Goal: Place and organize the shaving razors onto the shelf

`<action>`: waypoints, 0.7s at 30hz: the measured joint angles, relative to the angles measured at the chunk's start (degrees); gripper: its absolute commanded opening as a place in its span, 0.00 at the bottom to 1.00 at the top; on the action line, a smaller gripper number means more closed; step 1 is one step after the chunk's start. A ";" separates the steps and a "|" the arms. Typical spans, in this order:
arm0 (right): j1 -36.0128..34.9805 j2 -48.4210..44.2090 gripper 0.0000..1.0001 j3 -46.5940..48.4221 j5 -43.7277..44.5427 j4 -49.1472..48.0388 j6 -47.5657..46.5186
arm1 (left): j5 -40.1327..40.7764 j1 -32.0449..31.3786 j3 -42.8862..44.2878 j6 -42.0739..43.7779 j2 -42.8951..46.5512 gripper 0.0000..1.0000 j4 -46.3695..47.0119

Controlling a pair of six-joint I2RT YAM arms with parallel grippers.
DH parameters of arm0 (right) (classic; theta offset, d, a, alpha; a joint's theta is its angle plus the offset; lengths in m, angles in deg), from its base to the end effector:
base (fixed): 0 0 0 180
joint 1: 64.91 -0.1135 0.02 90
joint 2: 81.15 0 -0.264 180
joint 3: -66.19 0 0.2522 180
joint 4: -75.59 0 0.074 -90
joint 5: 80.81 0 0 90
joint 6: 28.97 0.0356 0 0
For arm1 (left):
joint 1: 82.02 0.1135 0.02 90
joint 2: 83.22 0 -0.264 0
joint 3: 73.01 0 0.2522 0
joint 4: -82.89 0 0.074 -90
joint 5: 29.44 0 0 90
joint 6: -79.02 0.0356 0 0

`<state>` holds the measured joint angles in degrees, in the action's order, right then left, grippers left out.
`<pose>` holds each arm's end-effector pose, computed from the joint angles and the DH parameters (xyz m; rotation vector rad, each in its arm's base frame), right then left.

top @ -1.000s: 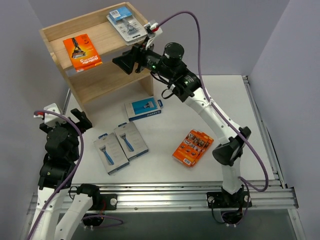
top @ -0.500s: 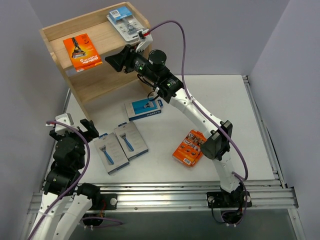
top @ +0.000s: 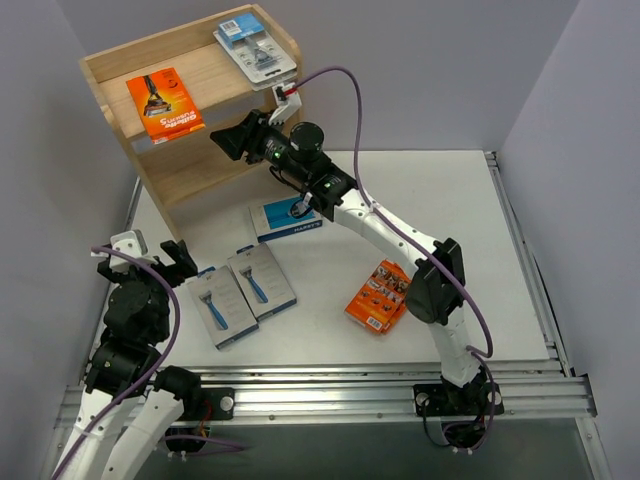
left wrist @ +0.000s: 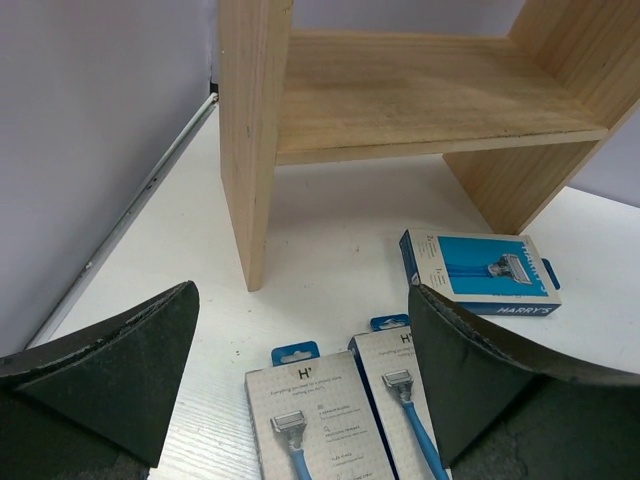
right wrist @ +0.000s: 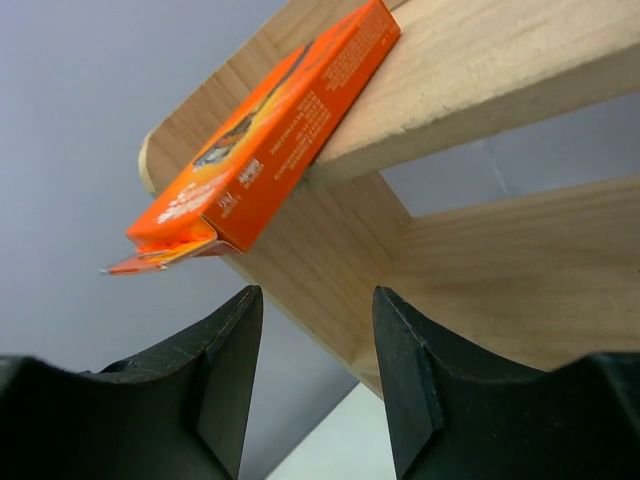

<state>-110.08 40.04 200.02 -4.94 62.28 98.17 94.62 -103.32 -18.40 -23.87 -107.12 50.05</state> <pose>0.3466 0.3610 0.4420 -0.3278 1.2047 1.4029 0.0994 -0.0173 0.3454 -0.3395 1.5652 0.0147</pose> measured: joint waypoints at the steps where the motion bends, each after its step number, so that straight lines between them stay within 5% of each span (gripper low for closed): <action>1: 0.00 0.00 0.43 -0.09 0.07 -0.26 0.46 | 0.20 -0.11 0.00 -0.02 0.09 0.95 0.00; 21: -0.42 6.86 0.38 13.88 0.20 -4.74 5.29 | 1.14 -3.32 0.00 0.00 0.70 0.95 -0.31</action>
<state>-110.50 46.90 213.90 -4.74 57.54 103.46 95.76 -106.64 -18.40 -23.87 -106.42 49.75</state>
